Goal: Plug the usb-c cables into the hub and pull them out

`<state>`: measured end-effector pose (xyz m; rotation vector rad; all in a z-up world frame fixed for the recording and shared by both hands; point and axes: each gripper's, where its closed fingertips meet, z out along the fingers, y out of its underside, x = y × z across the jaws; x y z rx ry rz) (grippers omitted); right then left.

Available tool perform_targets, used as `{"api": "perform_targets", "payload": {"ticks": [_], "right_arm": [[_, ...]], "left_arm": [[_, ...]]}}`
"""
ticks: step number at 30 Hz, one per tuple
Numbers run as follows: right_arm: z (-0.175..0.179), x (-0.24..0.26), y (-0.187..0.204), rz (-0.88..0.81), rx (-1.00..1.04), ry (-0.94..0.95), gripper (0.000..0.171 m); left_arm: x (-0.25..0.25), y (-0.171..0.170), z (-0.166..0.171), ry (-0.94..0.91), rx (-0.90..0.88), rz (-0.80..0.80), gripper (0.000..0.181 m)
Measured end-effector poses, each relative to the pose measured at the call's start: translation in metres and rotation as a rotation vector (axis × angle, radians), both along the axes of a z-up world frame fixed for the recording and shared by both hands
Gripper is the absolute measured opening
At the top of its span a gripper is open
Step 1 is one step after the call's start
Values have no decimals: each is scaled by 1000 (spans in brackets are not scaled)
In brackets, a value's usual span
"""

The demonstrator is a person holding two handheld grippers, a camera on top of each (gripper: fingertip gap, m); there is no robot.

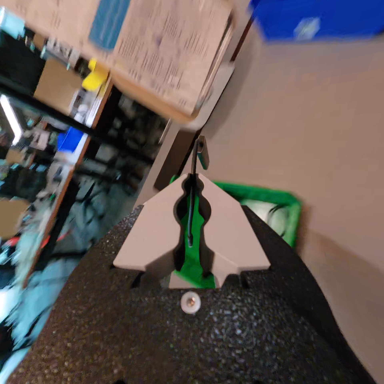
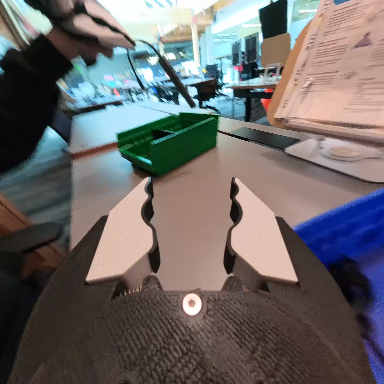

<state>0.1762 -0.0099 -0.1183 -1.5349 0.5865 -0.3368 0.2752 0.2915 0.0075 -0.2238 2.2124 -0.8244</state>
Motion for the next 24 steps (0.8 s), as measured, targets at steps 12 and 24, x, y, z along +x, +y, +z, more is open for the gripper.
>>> {"api": "perform_targets", "payload": {"ticks": [12,24], "right_arm": [[27,-70,81,601,839,541,88],[56,-78,43,696,1016,475,25]], "left_arm": [[-150,-173,-12,89,-605,-600,1],[-163,-180,-28,144,-691,-631,0]]}}
